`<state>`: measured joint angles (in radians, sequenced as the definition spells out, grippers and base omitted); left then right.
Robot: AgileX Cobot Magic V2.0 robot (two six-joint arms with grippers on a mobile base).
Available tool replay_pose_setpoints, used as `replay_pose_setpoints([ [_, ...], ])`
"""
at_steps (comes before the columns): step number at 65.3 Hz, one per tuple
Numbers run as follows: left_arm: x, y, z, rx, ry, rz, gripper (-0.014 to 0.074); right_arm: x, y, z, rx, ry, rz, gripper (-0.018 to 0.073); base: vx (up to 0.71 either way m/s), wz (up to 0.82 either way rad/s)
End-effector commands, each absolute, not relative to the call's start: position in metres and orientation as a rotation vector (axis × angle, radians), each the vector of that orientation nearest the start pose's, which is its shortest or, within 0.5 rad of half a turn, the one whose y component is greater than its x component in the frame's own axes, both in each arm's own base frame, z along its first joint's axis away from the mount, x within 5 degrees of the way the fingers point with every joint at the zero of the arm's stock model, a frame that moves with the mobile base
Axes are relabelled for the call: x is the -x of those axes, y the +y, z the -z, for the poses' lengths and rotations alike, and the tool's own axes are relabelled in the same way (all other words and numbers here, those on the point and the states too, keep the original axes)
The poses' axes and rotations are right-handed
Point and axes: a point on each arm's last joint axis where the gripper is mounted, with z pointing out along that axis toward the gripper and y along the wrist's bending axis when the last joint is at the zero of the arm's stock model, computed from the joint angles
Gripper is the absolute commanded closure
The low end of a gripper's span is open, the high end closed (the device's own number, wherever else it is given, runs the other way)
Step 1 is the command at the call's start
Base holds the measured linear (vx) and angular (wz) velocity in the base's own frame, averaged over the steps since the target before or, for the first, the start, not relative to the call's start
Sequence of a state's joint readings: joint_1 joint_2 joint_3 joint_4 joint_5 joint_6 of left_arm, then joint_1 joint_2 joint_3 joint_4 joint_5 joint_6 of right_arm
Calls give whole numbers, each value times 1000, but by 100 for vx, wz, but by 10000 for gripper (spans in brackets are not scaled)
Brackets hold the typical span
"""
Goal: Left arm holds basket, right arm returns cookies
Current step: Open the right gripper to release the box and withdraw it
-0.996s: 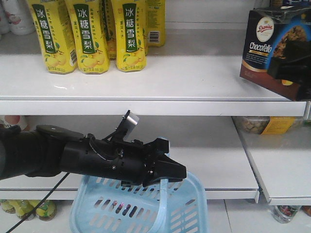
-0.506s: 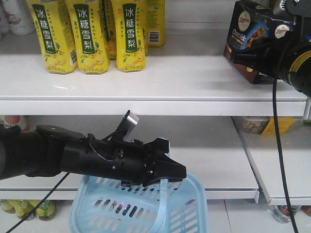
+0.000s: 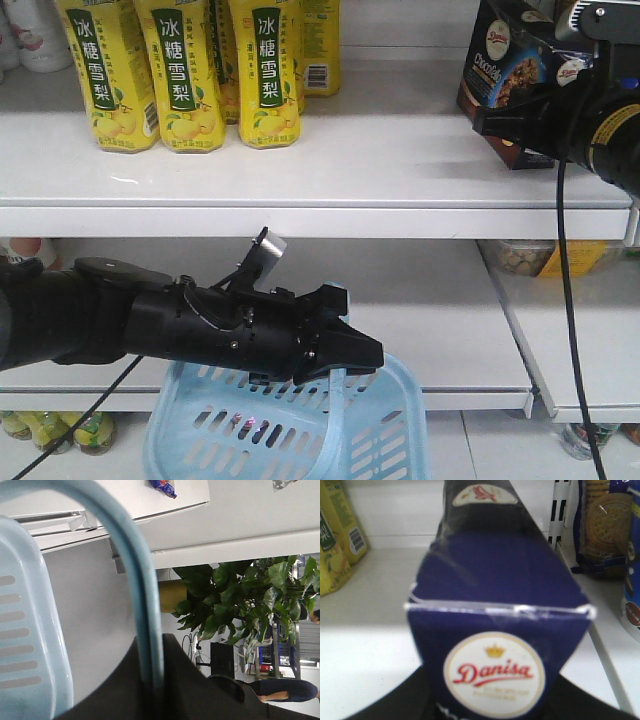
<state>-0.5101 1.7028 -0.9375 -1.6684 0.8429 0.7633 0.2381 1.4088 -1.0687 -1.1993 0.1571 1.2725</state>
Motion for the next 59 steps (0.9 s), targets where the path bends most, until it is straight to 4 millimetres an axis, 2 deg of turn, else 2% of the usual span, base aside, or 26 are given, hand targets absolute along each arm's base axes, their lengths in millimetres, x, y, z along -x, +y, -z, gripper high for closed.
replay_pose_setpoints([
  [1, -264, -222, -256, -39, 2289, 1716, 603, -326, 62, -337, 58, 1886, -36, 246, 0, 0],
  [16, -264, -222, -256, -39, 2289, 1716, 603, -319, 60, -348, 29, 1856, -66, 71, 0, 0],
  [24, -264, -222, -256, -39, 2289, 1716, 603, -311, 57, -359, 1, 1823, -70, 21, 0, 0],
  [40, -264, -222, -256, -39, 2289, 1716, 603, -291, 48, -379, -75, 1779, -64, 14, 0, 0],
  [52, -264, -222, -256, -39, 2289, 1716, 603, -271, 52, -380, -9, 1745, -154, 14, 0, 0],
  [59, -264, -222, -256, -39, 2289, 1716, 603, -261, 51, -375, 13, 1747, -165, 14, 0, 0],
])
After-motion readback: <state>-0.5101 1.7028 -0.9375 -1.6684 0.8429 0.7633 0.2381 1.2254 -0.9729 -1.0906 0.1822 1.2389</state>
